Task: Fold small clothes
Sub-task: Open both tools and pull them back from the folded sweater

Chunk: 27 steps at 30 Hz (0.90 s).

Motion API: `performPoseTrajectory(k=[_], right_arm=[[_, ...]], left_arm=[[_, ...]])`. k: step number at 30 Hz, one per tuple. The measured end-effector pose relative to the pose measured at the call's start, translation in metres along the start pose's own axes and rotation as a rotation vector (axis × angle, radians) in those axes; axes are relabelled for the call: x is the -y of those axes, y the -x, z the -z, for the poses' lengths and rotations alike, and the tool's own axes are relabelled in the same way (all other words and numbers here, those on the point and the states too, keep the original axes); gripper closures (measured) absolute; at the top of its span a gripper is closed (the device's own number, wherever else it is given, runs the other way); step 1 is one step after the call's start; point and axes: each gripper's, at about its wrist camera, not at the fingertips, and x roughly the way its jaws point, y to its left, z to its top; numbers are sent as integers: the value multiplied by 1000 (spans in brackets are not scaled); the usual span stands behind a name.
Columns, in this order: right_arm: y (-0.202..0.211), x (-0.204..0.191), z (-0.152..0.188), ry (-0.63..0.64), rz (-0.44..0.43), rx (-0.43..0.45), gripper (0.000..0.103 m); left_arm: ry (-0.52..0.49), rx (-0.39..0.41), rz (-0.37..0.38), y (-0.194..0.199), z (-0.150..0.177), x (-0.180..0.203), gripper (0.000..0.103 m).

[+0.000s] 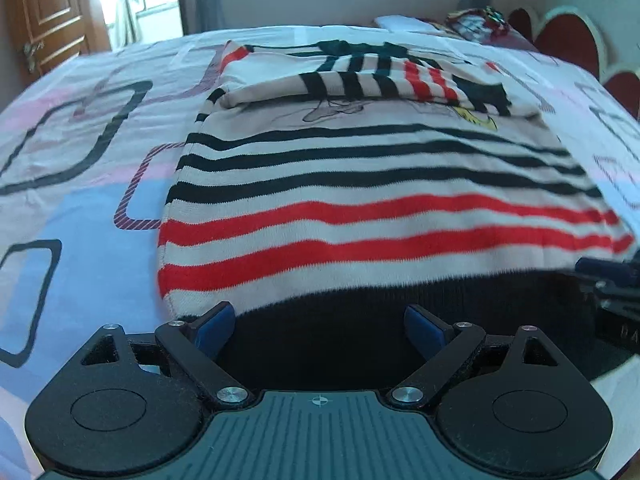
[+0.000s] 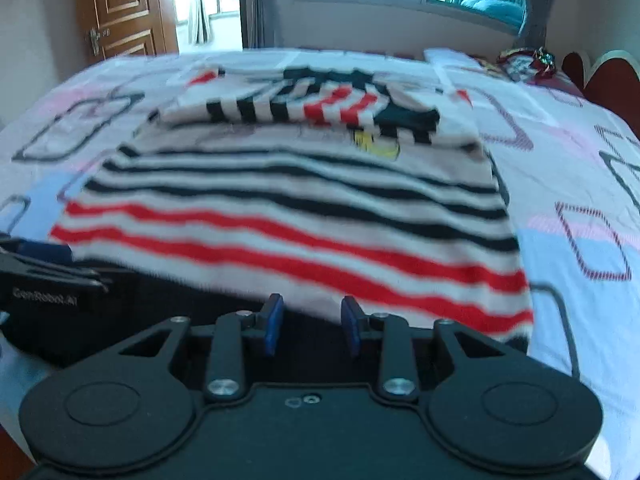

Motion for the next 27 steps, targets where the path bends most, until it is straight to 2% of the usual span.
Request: performPoseTrajectory(k=[6,15,20,24,27], right_arm=[[3,19,14,-34,24,17,70],[12,21,19,-42,72,15,68],[25,12,18,-52,34,51,67],[26,4,20,-48,9,47,67],[21,1,26,-28,23,23,67]], left_arm=[[17,-5,-1,5,3,-3,12],[48,-15,6,13,8,-8,12],[100,0,25,25,12,-11,12],[55,-7,6,23,21,-6,12],[11,7,-7,24,27,-3,12]])
